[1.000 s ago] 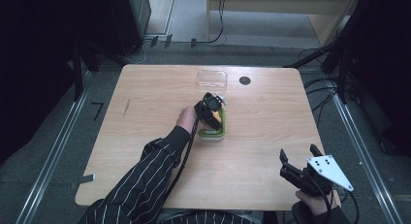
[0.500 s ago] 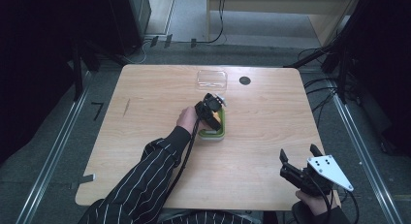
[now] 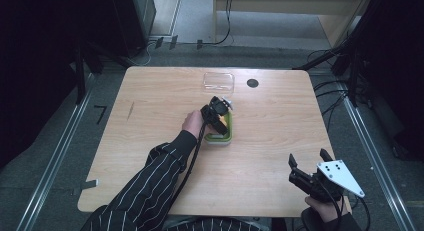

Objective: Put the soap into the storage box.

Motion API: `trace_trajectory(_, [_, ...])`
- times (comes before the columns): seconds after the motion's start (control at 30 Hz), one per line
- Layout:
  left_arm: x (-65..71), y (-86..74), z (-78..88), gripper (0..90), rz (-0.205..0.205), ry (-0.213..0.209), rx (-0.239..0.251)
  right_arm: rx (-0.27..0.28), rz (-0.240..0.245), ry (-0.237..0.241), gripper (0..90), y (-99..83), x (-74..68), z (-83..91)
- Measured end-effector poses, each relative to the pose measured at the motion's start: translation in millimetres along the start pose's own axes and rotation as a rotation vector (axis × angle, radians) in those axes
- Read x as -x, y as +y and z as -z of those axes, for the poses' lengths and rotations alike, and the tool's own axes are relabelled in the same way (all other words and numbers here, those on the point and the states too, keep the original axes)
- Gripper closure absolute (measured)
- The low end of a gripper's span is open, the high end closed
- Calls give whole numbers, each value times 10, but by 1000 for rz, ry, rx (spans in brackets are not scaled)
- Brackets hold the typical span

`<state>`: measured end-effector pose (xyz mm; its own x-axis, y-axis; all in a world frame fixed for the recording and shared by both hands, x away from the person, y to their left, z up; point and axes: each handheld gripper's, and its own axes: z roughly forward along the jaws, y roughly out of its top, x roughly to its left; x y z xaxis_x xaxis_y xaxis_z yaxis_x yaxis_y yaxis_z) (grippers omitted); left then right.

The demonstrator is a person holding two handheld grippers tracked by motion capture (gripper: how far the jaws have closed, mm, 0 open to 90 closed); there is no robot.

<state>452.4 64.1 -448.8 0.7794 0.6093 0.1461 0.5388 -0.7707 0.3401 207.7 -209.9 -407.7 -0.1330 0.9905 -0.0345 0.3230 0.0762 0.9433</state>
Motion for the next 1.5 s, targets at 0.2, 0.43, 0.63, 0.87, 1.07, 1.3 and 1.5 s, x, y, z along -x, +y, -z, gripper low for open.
trace_trajectory(0.2, [-7, -2, -10, 269, 12, 9, 6, 0, 0, 0, 137, 0, 0, 1])
trace_trajectory(0.43, [-2, -1, -4, 236, 22, 22, 15, 1, 2, -1, 137, 1, -1, 0])
trace_trajectory(0.63, [-14, 7, 49, 152, 34, 27, 15, 2, 1, -1, 137, 1, 0, 0])
trace_trajectory(0.87, [19, 10, 164, 89, 16, 14, 0, 2, 2, 0, 137, 1, 0, 0])
trace_trajectory(1.07, [38, -33, 286, 38, 9, -6, -22, 2, 2, -1, 137, 2, -1, -1])
trace_trajectory(1.3, [26, -180, 373, 0, 18, -8, -72, 2, 2, -1, 137, 4, -5, -3])
trace_trajectory(1.5, [33, -319, 474, 0, 24, -12, -74, 2, 2, 1, 137, 5, -7, -5])
